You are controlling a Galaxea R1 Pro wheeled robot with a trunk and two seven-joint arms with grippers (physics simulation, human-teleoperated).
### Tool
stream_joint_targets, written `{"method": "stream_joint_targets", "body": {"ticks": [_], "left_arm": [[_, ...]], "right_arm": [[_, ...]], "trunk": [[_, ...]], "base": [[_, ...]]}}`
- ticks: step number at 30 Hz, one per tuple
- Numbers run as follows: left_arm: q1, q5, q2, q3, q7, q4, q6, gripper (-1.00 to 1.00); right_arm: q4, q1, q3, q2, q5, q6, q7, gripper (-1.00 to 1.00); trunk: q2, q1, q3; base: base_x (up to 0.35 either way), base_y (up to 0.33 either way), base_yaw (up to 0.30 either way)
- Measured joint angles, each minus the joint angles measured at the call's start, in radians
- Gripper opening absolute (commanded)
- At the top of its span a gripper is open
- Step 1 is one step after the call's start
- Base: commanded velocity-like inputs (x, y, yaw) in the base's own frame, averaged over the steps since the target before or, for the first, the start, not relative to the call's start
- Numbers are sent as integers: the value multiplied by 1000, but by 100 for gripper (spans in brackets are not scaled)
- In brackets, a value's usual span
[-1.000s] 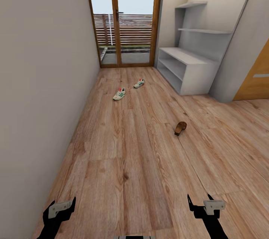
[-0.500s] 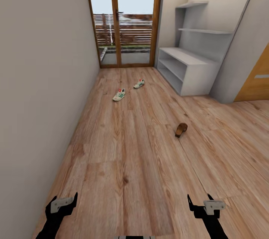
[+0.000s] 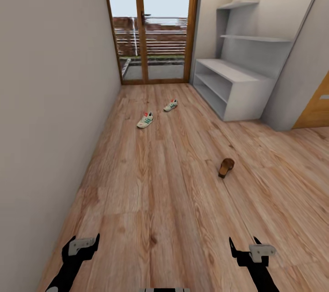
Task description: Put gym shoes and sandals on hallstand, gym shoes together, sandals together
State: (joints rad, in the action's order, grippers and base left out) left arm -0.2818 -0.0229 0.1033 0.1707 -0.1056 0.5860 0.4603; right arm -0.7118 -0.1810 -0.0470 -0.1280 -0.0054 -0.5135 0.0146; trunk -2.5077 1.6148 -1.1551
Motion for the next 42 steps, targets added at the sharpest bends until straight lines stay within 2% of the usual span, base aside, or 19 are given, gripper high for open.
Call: {"method": "stream_joint_targets", "body": {"ticks": [8, 26, 42], "left_arm": [[-4, 21, -3, -2, 0, -30, 2, 100], [-5, 26, -2, -2, 0, -40, 3, 100], [-5, 27, -2, -1, 0, -41, 3, 100]], "right_arm": [[0, 0, 1, 1, 1, 0, 1, 100], [-1, 0, 1, 1, 1, 0, 1, 100], [-2, 0, 1, 2, 1, 1, -1, 100]], "trunk": [[0, 0, 0], [0, 0, 0], [0, 0, 0]], "base": [[320, 102, 0], [321, 101, 0], [313, 172, 0]]}}
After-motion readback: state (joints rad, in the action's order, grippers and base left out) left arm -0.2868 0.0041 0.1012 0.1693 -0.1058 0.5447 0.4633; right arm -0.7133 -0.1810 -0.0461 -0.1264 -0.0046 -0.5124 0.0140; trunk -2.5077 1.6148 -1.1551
